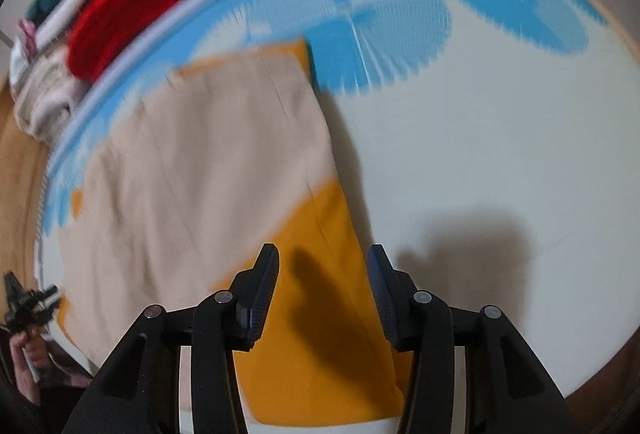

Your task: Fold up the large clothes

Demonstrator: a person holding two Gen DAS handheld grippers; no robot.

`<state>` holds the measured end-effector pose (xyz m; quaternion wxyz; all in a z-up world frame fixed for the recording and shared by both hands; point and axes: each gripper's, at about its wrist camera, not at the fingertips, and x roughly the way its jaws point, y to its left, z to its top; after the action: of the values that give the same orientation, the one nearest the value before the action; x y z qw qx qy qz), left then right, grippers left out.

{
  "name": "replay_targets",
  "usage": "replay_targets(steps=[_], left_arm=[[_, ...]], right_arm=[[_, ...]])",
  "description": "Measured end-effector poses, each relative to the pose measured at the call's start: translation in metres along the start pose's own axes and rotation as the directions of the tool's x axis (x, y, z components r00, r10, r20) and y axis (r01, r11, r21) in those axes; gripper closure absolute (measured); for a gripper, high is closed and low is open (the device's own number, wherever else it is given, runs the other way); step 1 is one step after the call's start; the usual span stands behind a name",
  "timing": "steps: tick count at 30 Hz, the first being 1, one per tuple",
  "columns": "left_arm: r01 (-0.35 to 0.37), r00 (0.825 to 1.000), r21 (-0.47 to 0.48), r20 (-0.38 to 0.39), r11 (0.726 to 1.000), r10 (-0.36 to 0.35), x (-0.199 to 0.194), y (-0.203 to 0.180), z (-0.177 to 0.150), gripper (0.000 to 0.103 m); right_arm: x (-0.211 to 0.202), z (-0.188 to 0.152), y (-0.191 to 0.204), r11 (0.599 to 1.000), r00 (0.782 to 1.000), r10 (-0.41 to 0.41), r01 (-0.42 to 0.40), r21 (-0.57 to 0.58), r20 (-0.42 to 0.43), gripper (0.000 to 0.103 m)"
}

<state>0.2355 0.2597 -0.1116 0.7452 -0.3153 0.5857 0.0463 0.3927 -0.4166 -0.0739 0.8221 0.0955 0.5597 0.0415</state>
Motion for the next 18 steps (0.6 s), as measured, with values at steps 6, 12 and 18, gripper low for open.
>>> replay_targets(steps=[6, 12, 18], left_arm=[[-0.025, 1.0, 0.0, -0.002, 1.0, 0.025, 0.007, -0.011, -0.004, 0.058], [-0.119, 0.993, 0.029, 0.028, 0.992, 0.118, 0.016, -0.03, -0.004, 0.084], [-0.234, 0.957, 0.176, 0.217, 0.956, 0.194, -0.015, -0.064, -0.015, 0.099]], right_arm=[[0.014, -0.014, -0.007, 1.0, 0.999, -0.013, 0.013, -0.014, -0.052, 0.056], [0.011, -0.027, 0.011, 0.991, 0.997, -0.065, 0.06, -0.121, -0.034, 0.077], [-0.037, -0.032, 0.04, 0.979, 0.985, -0.075, 0.103, -0.178, 0.156, 0.101]])
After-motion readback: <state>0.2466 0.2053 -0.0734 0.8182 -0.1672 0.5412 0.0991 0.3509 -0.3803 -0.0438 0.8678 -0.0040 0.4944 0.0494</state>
